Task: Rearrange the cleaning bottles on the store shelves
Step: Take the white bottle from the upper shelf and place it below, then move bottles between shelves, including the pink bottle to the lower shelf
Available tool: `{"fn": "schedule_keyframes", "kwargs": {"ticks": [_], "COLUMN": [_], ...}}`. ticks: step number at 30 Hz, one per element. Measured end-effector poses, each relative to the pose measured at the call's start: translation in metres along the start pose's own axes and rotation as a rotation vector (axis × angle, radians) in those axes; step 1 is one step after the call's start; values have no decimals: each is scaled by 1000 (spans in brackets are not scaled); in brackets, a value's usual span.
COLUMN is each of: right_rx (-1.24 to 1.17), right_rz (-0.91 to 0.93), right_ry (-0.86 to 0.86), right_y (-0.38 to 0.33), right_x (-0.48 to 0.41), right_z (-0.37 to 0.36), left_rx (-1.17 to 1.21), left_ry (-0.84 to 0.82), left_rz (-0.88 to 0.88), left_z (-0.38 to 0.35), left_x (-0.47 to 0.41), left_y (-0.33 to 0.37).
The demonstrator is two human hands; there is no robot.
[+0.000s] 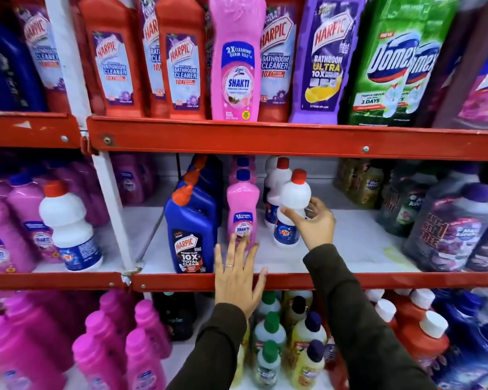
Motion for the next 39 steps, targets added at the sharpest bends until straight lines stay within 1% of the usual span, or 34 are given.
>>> {"fn": "schedule_keyframes", "kwargs": {"ticks": [5,10,16,27,30,32,36,39], "right_rx": [32,34,59,74,161,255,439,481], "right_rz": [-52,-79,-70,-89,-1,98,310,382], "right_ry": [-53,-43,-132,-212,-195,-152,-91,-88], "right_y": [9,13,13,16,15,14,10,5], "right_x": [-16,-18,-22,-16,0,18,63,100], "right_z": [-12,-13,-14,-15,-11,-6,-4,-14], "left_rx": [6,9,9,-3,63,124,145,161], "left_ry": [-22,-19,-43,-97,-88,-75,-7,29], "left_rz": [8,11,23,39,37,31,-51,-78], "left_z": [1,4,4,13,19,24,34,43], "left_x": [-2,-2,-1,-1,1,6,25,43], "left_y": [0,0,0,1,1,-2,-13,-32]}}
Point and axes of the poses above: each hand's wrist, its own x-axis away from the middle knuckle, its own z-axis out of the back of the hand, y = z × x, the point moved 3 cm from there along -x, towards the middle knuckle, and after that the axes turned 6 degrees about -x, right-handed, at the moved point
